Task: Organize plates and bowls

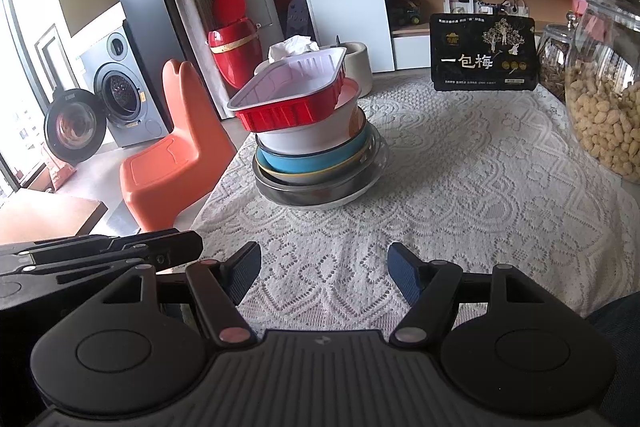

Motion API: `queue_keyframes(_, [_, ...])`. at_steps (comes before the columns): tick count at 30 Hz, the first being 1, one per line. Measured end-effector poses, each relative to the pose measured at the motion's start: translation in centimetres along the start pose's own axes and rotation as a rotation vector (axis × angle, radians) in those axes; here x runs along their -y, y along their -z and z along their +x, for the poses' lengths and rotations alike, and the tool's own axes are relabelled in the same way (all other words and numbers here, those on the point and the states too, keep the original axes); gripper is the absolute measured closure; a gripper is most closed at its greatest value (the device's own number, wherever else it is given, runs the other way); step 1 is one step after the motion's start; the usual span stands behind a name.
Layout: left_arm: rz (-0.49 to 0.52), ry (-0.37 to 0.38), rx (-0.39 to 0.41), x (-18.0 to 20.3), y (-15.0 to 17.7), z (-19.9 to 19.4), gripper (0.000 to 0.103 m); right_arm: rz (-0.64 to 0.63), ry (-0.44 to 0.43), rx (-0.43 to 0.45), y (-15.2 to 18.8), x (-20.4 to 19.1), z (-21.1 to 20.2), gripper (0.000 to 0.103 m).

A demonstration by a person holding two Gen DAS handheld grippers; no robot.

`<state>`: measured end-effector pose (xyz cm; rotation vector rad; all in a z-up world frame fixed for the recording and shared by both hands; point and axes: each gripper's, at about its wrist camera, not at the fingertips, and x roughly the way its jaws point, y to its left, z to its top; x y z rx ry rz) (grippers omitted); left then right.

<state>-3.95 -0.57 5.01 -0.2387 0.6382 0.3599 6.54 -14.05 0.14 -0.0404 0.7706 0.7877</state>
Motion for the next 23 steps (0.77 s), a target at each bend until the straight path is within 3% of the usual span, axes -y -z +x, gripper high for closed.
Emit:
queue_keyframes(19, [-0.004,-0.004,0.026,0.35,0.18,-0.24,0.086,-0.003,-0.012,0.000,-0.24,0.15,0.04,0.032])
queue_keyframes(23, [0.014,-0.034,0.038,0.67,-0.11,0.02,0.086,0.000,-0.027,0.015,-0.57,0.62,-0.19,0.032])
